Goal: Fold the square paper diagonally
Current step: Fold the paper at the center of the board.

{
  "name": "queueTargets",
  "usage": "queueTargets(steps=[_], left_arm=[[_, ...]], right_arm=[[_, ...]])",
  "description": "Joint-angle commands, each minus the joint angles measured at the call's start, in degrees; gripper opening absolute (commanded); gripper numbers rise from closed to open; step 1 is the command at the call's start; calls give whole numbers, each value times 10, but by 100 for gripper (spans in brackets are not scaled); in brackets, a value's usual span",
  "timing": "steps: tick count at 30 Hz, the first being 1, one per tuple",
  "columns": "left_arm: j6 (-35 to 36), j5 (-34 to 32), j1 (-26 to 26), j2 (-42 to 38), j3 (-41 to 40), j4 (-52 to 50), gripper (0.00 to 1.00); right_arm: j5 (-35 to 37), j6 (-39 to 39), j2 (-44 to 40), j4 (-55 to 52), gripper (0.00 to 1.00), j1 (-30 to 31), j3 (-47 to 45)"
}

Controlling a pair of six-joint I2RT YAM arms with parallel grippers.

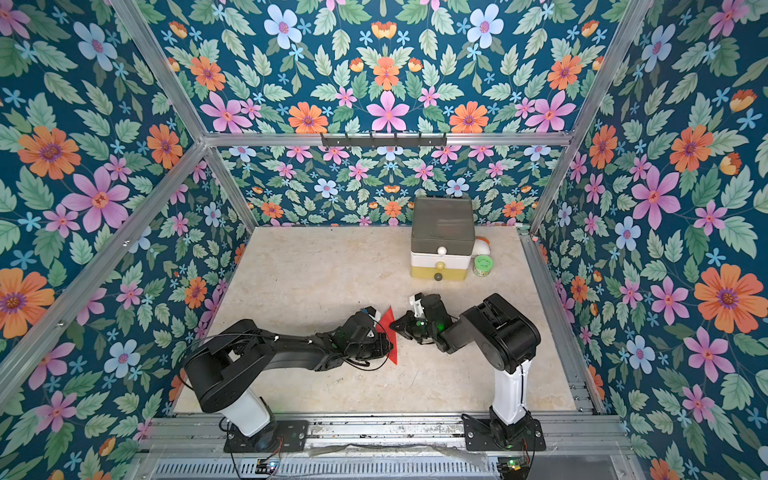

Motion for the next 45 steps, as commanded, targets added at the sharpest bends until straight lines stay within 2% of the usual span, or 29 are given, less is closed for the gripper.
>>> queueTargets(steps=[1,8,17,23,32,39,42,45], left_arm=[[0,2,1,4,-6,1,0],[-3,17,-13,-10,-2,2,0],[0,37,-26,14,-11,8,0],[1,50,-35,26,-42,-15,0],[13,29,-52,-14,-98,-84,0],[6,31,-52,-5,-125,-69,0],[12,24,-52,-25,-116,-91,0],[27,3,-51,-91,-85,-150,0]], right_arm=[[52,-12,11,-128,0,0,-5],[53,-13,13,-127,0,0,-8],[52,-12,16,-125,0,-1,-9],[52,-11,14,-127,0,0,-11],[50,-13,7,-137,0,-1,-9],[53,-23,16,-169,0,-1,19],[52,-23,18,-173,0,-1,26],[55,-21,11,-172,0,-1,16]])
